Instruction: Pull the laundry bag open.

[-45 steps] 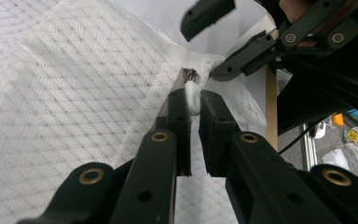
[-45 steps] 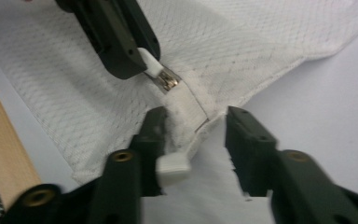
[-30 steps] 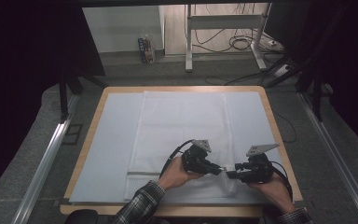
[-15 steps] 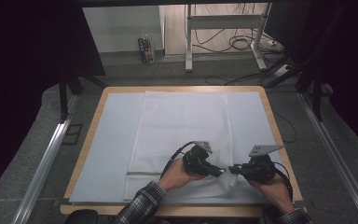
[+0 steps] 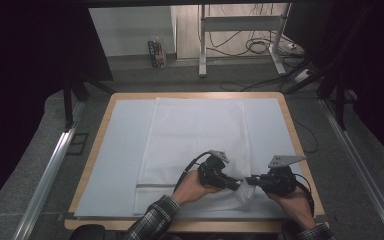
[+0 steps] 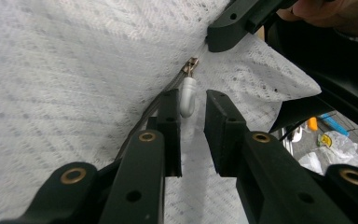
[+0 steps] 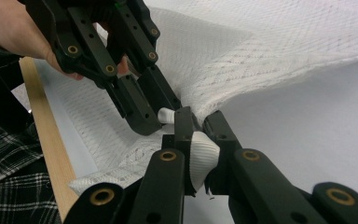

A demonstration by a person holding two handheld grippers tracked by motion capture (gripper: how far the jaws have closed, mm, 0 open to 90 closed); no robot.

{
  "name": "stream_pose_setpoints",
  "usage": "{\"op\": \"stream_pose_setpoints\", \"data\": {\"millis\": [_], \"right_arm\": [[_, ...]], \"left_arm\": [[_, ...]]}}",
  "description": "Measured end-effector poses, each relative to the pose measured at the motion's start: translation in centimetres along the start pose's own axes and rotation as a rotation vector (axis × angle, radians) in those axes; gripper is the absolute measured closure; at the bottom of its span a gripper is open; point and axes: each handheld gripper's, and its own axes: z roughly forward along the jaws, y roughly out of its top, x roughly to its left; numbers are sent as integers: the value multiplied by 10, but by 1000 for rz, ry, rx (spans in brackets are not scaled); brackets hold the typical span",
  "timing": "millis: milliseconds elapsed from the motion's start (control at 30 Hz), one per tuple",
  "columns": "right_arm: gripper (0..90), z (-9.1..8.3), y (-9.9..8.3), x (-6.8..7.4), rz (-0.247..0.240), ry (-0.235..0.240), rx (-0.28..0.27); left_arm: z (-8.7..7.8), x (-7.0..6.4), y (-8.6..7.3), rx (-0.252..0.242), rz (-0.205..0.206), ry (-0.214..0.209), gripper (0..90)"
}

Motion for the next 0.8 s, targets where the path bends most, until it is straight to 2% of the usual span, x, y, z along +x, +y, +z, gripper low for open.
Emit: {"op": "stream_pose_setpoints", "data": {"millis": [100,133,367,533,800], "right_arm": [[850,0,0,0,5,6,-5],[850,0,0,0,5,6,-7],[849,0,0,-1,7,8,-10],[853,1,0,1,-8,-27,13],[861,5,-1,5,-10,-66,54]], "left_arm": [[1,-2,1,3,-1,9,830],[1,-3,3,14,9,25,844],[-1,-8,4,17,13,44,870],[-3,-12,4,24,37,85,874],[-1,-13,3,49,49,109,877]]}}
